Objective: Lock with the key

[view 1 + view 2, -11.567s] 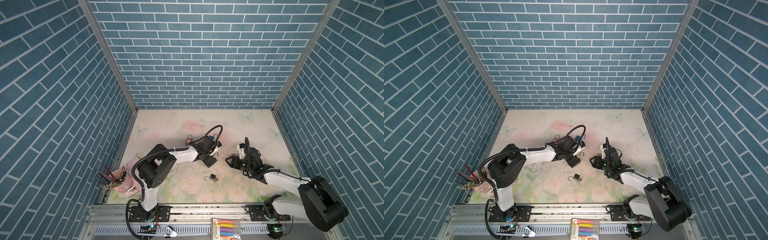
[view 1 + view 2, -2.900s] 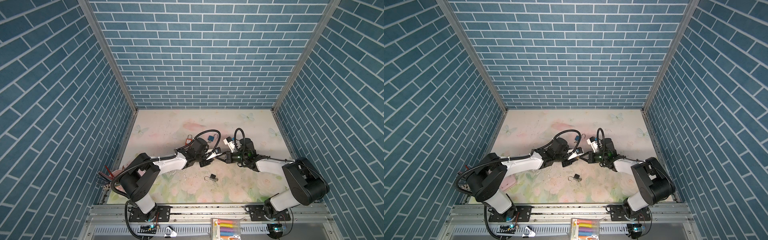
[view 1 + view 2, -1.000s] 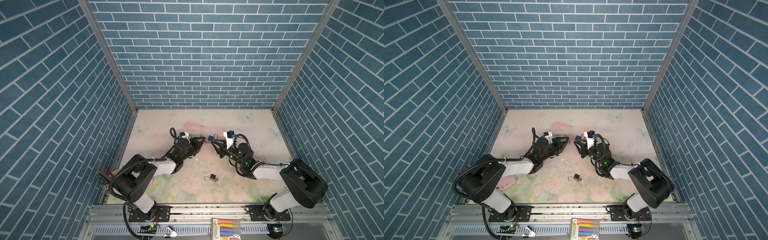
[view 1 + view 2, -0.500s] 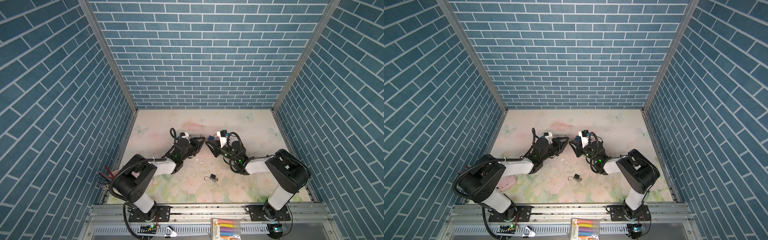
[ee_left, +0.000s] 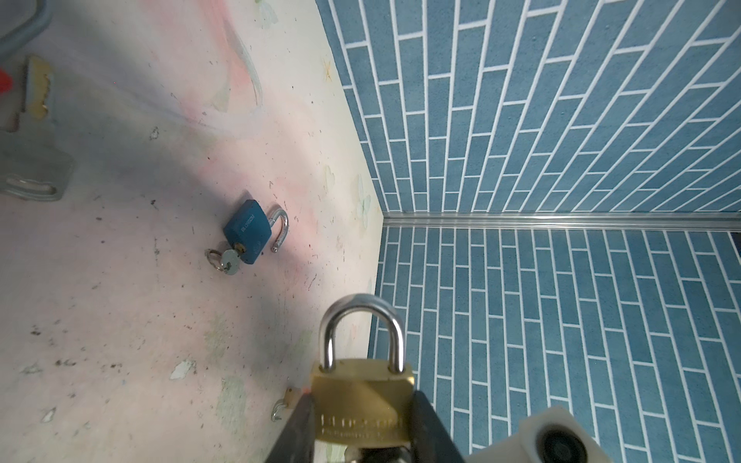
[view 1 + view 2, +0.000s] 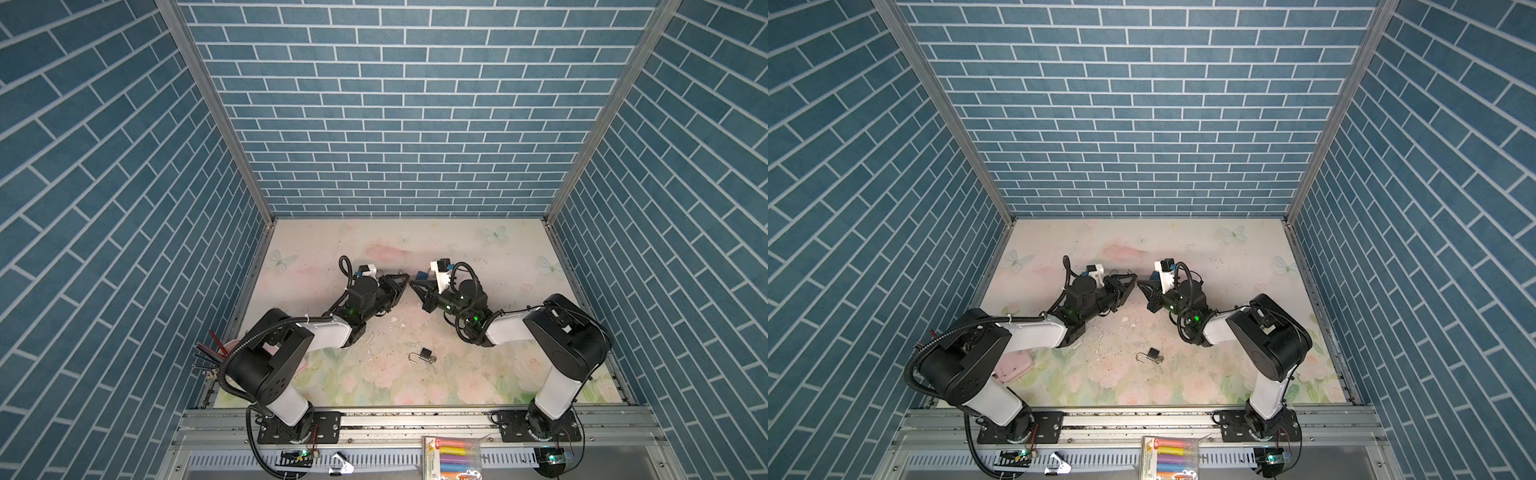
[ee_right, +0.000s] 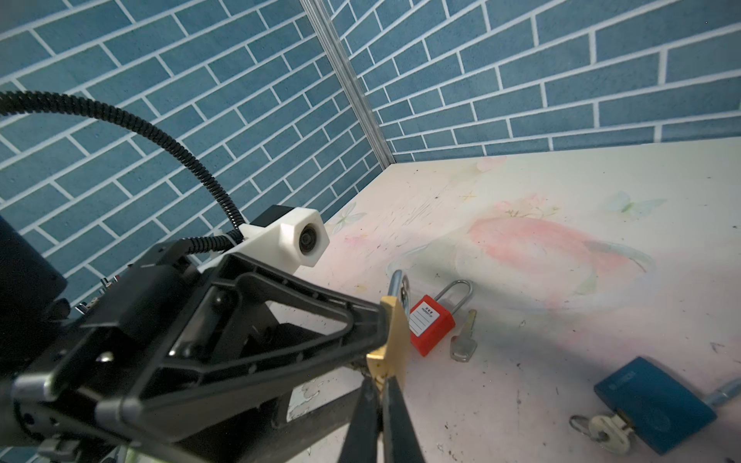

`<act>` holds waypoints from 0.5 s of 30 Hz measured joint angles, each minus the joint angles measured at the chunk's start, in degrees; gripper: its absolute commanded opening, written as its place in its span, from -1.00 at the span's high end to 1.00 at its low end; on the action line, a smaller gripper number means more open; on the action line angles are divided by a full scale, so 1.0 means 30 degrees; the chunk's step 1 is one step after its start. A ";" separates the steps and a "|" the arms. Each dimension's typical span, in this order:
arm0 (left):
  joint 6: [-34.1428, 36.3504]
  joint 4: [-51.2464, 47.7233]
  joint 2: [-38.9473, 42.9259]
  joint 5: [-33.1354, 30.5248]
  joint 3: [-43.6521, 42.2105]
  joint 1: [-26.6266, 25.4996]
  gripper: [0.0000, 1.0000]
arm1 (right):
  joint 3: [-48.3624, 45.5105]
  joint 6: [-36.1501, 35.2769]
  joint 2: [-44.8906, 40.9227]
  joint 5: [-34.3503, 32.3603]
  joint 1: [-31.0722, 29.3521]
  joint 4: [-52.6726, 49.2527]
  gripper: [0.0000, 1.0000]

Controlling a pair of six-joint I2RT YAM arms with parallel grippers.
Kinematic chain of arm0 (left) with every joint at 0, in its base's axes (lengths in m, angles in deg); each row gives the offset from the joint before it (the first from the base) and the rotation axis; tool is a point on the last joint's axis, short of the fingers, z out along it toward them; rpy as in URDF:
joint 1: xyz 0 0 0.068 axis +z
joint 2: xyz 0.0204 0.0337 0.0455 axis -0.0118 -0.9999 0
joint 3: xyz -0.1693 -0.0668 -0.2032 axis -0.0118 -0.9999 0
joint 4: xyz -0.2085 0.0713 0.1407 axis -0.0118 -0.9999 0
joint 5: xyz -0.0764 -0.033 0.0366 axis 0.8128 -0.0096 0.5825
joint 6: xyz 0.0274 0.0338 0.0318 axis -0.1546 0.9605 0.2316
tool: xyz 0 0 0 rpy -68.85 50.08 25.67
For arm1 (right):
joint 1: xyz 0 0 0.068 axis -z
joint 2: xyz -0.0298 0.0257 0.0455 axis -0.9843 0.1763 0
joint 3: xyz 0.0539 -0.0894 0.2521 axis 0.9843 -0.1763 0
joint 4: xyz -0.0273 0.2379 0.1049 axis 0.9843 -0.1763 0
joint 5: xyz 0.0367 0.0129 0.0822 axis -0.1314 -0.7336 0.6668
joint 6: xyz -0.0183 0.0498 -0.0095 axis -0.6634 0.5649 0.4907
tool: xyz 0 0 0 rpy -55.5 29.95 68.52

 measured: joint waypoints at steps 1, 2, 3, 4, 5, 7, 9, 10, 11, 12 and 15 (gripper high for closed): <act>0.0029 0.0000 0.0000 0.0007 0.0000 0.0015 1.00 | 0.0000 0.0022 0.0000 -0.0007 0.0000 0.0007 1.00; 0.0051 0.0000 0.0000 0.0007 0.0000 0.0022 1.00 | 0.0000 0.0029 0.0000 -0.0015 0.0000 0.0007 1.00; 0.0087 0.0000 0.0000 0.0007 0.0000 0.0029 1.00 | 0.0000 0.0029 0.0000 -0.0015 0.0000 0.0007 1.00; 0.0102 -0.0007 0.0000 0.0007 0.0000 0.0029 1.00 | 0.0000 0.0029 0.0000 -0.0029 0.0000 0.0000 1.00; 0.0117 0.0000 0.0000 0.0007 0.0000 0.0029 1.00 | -0.0007 0.0036 0.0000 -0.0044 0.0000 0.0007 1.00; 0.0168 0.0000 0.0000 0.0015 0.0000 0.0058 1.00 | -0.0007 0.0036 0.0000 -0.0058 0.0000 0.0007 1.00; 0.0211 0.0000 0.0000 0.0080 0.0000 0.0109 1.00 | -0.0007 0.0044 0.0000 -0.0058 0.0000 0.0007 1.00; 0.0255 -0.0007 0.0000 0.0175 0.0000 0.0175 1.00 | -0.0007 0.0044 0.0000 -0.0044 0.0000 0.0000 1.00; 0.0313 -0.0022 0.0000 0.0277 0.0000 0.0248 1.00 | -0.0007 0.0036 0.0000 -0.0015 0.0000 -0.0007 1.00; 0.0379 -0.0044 0.0000 0.0437 0.0000 0.0328 1.00 | -0.0007 0.0044 0.0000 0.0000 0.0000 -0.0044 1.00; 0.0641 -0.0219 0.0000 0.1158 0.0007 0.0685 1.00 | -0.0153 0.0036 -0.0036 0.0087 -0.0015 -0.0131 1.00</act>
